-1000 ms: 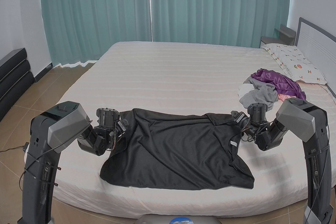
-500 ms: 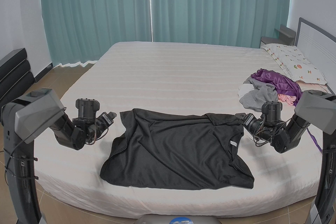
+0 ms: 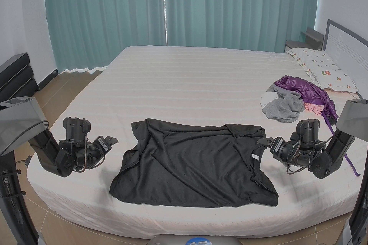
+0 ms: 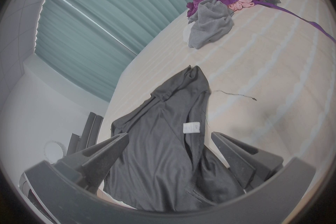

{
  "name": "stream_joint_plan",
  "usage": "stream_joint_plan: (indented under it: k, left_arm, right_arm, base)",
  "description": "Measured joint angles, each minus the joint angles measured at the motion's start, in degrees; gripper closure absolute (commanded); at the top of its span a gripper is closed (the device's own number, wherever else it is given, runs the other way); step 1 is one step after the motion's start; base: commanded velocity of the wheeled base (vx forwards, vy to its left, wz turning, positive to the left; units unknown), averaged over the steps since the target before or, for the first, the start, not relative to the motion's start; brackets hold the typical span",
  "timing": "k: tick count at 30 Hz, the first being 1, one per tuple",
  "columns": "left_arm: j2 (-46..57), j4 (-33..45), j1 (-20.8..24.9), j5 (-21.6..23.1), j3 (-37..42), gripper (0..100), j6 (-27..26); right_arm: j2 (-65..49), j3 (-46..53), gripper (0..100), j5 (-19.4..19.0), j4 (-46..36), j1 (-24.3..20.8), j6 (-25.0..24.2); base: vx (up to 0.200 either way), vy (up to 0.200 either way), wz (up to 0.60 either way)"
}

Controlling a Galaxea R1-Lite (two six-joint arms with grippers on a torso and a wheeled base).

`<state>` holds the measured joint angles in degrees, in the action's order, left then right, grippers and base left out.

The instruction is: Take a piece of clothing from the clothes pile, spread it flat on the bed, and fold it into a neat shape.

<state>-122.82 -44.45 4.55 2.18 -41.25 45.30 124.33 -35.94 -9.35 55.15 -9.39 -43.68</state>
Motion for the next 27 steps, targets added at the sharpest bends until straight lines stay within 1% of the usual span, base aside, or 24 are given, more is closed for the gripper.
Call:
stream_joint_plan:
  k: [3,7,10,14,20,27]
  left_arm:
    - [0.9,-2.3,0.3,0.5,4.9,0,0.2]
    - [1.4,-7.6,1.3,0.8,10.8,0,0.8]
    - [0.8,-9.1,2.4,0.8,13.8,0,1.5]
    - [-0.3,-10.1,3.4,0.4,15.5,0,1.9]
    - [-1.3,-12.3,4.1,0.1,17.4,0,3.9]
    - [-1.7,-12.5,4.9,0.1,18.0,0,4.1]
  right_arm:
    - [-0.2,2.5,0,-0.3,1.3,-0.8,0.4]
    - [-0.2,6.7,0,-0.3,5.1,-1.6,0.7]
    - [0.4,9.6,0,-0.1,8.0,-1.9,0.7]
    - [1.3,11.9,0,0.1,9.8,-1.9,0.5]
    - [3.0,13.1,0,1.7,11.3,-1.2,0.5]
    - [6.9,12.9,0,4.7,18.0,-1.5,0.8]
  base:
    - [0.000,0.000,0.00]
    - [0.000,0.000,0.00]
    - [0.000,0.000,0.00]
    - [0.000,0.000,0.00]
    - [-0.200,0.000,0.00]
    - [0.000,0.000,0.00]
